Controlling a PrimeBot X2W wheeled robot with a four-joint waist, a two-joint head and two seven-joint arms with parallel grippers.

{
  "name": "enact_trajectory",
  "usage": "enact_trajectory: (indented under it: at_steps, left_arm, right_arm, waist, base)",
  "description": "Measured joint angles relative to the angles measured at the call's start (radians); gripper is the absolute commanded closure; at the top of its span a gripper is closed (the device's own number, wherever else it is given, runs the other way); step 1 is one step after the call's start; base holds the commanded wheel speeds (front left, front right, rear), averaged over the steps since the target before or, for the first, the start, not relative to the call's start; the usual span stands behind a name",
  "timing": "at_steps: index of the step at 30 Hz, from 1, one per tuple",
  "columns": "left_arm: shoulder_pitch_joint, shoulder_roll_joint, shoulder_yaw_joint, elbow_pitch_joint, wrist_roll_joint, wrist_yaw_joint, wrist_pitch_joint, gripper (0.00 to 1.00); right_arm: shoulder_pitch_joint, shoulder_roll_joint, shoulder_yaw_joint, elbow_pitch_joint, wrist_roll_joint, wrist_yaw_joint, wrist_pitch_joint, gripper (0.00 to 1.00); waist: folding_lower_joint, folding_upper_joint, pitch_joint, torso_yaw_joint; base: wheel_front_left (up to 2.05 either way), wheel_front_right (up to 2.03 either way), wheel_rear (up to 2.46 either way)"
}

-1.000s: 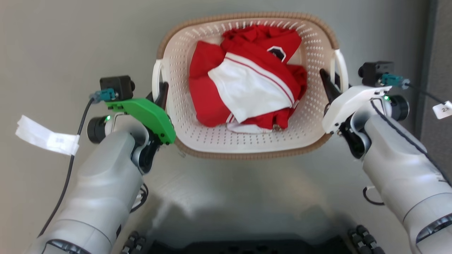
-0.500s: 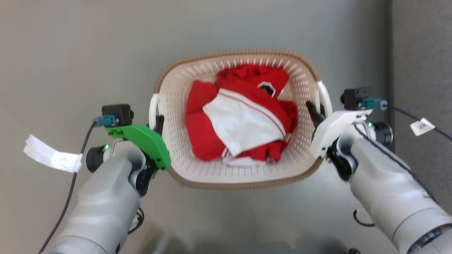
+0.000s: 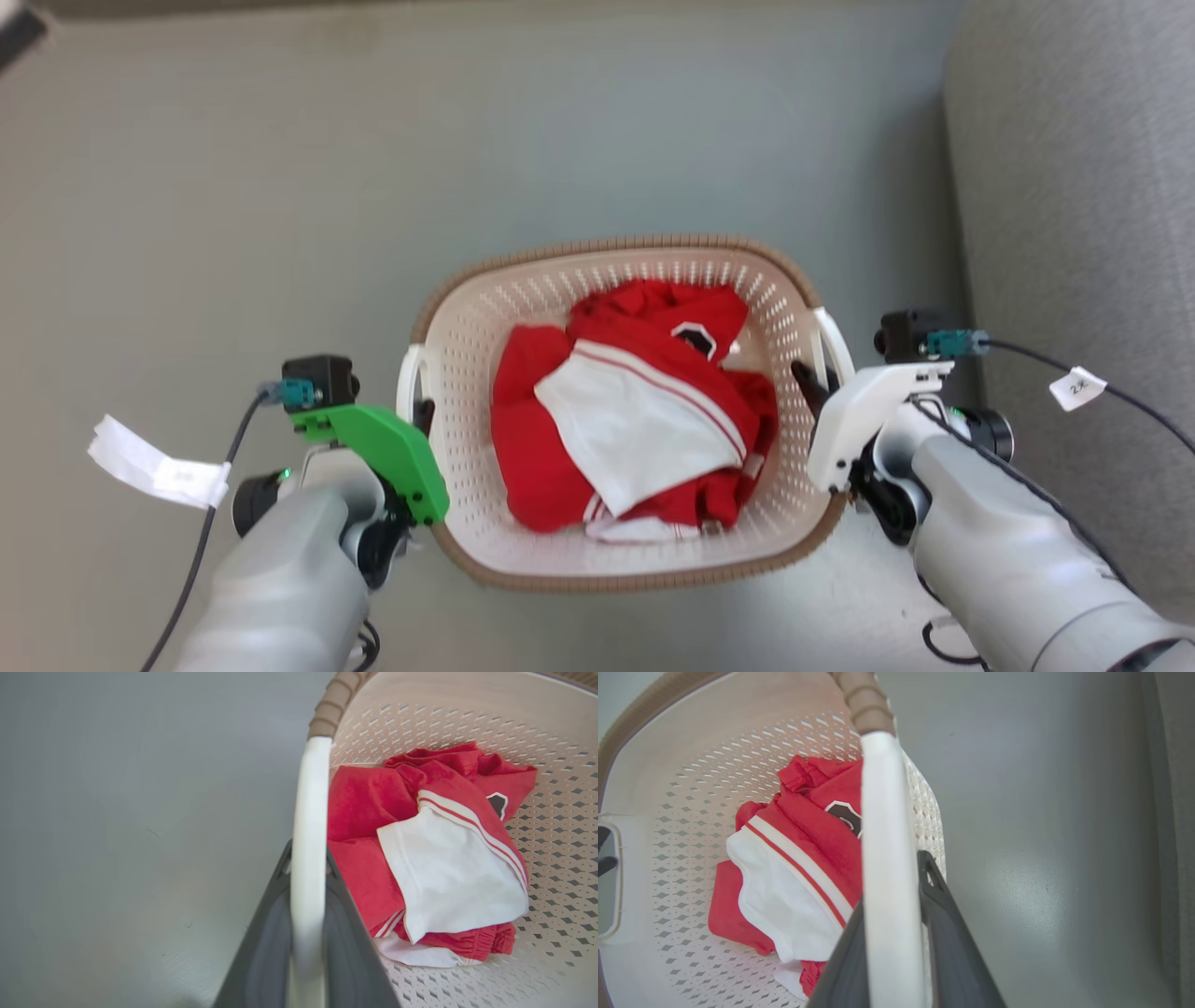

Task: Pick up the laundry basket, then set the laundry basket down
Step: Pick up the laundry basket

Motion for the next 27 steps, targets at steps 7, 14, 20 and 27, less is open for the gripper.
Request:
enact_trajectory:
  at_steps: [7, 14, 20, 27]
  left_arm:
    - [0.055, 0.0, -0.021, 0.004, -0.016, 0.0, 0.035, 1.0]
    - [0.125, 0.002, -0.04, 0.006, -0.038, 0.0, 0.079, 1.0]
    - [0.191, 0.003, -0.057, 0.007, -0.067, 0.0, 0.127, 1.0]
    - [0.191, 0.005, -0.062, 0.008, -0.069, 0.0, 0.151, 1.0]
  right_arm:
    - [0.053, 0.004, 0.033, 0.003, 0.036, 0.0, 0.036, 1.0]
    - [0.119, 0.008, 0.069, 0.009, 0.068, -0.002, 0.071, 1.0]
    - [0.184, 0.013, 0.095, 0.013, 0.109, -0.009, 0.115, 1.0]
    - [0.184, 0.011, 0.109, 0.009, 0.134, -0.009, 0.137, 1.0]
  waist:
    - [0.0, 0.0, -0.101, -0.01]
    - [0.0, 0.0, -0.203, -0.017]
    - [0.0, 0.0, -0.299, -0.025]
    - [0.0, 0.0, -0.357, -0.032]
  base:
    - [0.0, 0.0, 0.0]
    - [0.0, 0.0, 0.0]
    - [0.0, 0.0, 0.0]
    - [0.0, 0.0, 0.0]
